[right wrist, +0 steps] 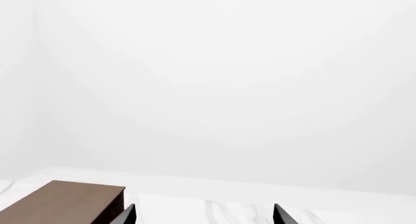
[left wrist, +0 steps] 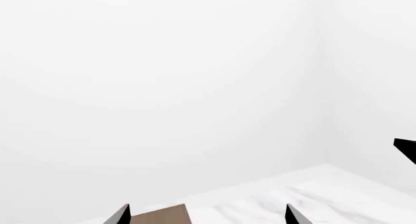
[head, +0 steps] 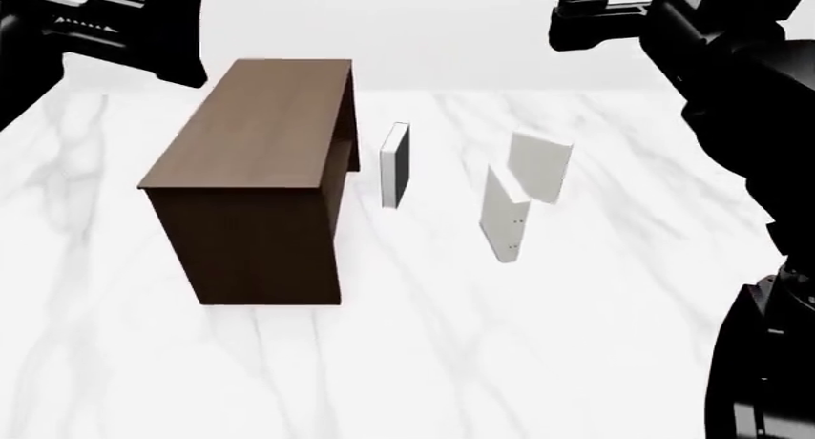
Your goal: Pick up the book on the right and place it under the cabinet shelf.
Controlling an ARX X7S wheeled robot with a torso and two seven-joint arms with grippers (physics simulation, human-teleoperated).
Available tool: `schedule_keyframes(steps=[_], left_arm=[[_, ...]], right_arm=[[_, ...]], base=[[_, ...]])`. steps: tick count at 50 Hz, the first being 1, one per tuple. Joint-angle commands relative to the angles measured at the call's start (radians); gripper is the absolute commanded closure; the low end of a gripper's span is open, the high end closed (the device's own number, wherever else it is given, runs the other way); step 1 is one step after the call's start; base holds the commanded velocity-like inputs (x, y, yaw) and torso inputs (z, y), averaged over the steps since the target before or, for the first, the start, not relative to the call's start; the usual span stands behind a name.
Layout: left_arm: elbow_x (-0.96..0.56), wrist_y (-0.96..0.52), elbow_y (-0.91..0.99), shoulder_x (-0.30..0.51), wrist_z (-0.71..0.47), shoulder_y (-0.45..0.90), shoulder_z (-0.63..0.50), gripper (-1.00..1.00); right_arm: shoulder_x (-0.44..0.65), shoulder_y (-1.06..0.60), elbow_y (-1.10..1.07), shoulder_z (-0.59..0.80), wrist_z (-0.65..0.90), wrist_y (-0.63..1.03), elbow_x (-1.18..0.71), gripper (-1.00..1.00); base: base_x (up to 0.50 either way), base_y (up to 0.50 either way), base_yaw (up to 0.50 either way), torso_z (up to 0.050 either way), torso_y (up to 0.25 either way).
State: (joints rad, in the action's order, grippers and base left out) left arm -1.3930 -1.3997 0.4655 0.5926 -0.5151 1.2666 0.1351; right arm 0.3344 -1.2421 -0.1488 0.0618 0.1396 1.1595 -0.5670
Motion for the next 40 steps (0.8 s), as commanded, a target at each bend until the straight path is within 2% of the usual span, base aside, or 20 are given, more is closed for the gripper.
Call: schedule_keyframes(steps=[1,40], left_arm=[[0.002,0.010,-0.033,0.015,0.011,0.030,-0.024,-1.00],[-0.030,0.027,-0.083,0.043,0.006,0.094,-0.083,-1.00]], right_arm=[[-0.001,-0.031,0.051,0.018,-0.011,-0.012,0.004,-1.00],[0.002,-0.078,0.125,0.041,-0.021,-0.022,0.001,-1.00]], base=[[0.32,-0.01,0.00,0.000,0.000],[0.34,-0.03,0.00,0.000,0.001]])
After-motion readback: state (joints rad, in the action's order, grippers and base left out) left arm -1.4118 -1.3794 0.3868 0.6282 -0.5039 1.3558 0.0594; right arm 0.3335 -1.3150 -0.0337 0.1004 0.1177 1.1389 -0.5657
